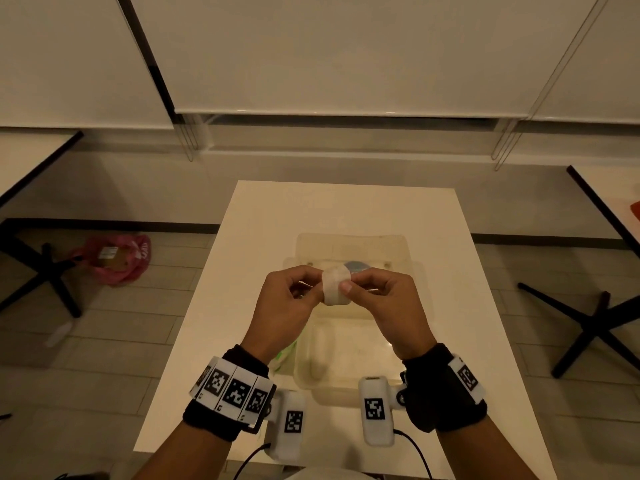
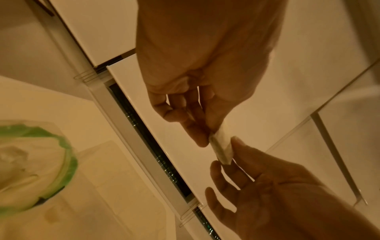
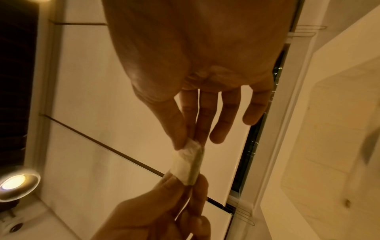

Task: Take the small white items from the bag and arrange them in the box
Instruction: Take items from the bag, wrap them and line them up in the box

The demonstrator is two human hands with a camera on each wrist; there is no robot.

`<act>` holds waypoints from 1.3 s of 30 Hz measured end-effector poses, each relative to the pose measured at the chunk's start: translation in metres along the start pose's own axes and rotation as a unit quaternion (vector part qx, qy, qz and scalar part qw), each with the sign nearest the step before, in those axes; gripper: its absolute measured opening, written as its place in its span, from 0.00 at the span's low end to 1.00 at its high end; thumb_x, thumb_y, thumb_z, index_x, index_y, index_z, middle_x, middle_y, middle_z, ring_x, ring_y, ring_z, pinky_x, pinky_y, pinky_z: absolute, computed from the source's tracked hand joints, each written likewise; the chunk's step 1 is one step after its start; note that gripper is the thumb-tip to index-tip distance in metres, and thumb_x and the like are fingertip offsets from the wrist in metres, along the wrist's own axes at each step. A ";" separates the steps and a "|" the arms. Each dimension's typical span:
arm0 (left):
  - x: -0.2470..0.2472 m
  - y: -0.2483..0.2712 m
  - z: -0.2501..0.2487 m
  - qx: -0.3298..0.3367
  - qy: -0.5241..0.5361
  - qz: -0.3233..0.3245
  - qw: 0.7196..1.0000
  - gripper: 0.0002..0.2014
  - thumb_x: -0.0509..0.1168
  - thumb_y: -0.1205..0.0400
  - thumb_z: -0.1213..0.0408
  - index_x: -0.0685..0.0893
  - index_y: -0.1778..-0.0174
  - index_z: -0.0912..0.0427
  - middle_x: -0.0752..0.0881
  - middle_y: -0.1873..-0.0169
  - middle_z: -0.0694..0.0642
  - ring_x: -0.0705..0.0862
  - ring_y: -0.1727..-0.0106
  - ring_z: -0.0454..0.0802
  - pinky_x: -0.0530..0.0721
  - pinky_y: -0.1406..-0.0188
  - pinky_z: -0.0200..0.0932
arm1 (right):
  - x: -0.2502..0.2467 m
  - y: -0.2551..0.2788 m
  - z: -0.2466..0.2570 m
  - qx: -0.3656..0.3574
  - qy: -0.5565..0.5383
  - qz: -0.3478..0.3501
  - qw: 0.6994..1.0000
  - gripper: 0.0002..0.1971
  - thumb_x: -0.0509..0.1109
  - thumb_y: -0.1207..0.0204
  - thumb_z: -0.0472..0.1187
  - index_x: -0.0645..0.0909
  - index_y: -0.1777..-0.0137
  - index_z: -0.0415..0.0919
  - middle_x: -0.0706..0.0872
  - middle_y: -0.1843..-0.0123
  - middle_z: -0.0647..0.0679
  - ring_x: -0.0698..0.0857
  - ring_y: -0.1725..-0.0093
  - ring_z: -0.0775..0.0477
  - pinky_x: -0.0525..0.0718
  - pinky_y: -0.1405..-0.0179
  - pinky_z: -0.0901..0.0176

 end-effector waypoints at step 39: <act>0.006 -0.004 0.005 -0.046 0.026 -0.008 0.999 0.04 0.71 0.17 0.68 0.88 0.58 0.62 0.91 0.60 0.56 0.86 0.57 0.49 0.84 0.47 0.48 | 0.002 0.007 -0.010 0.008 0.004 0.024 1.000 0.08 0.78 0.29 0.50 0.93 0.55 0.48 0.92 0.47 0.51 0.88 0.41 0.45 0.80 0.35 0.29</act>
Point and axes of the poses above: each hand's wrist, its own y-axis away from the middle knuckle, its own x-axis out of the palm, z = x × y, the point moved 6 cm from there along -y, towards the middle knuckle
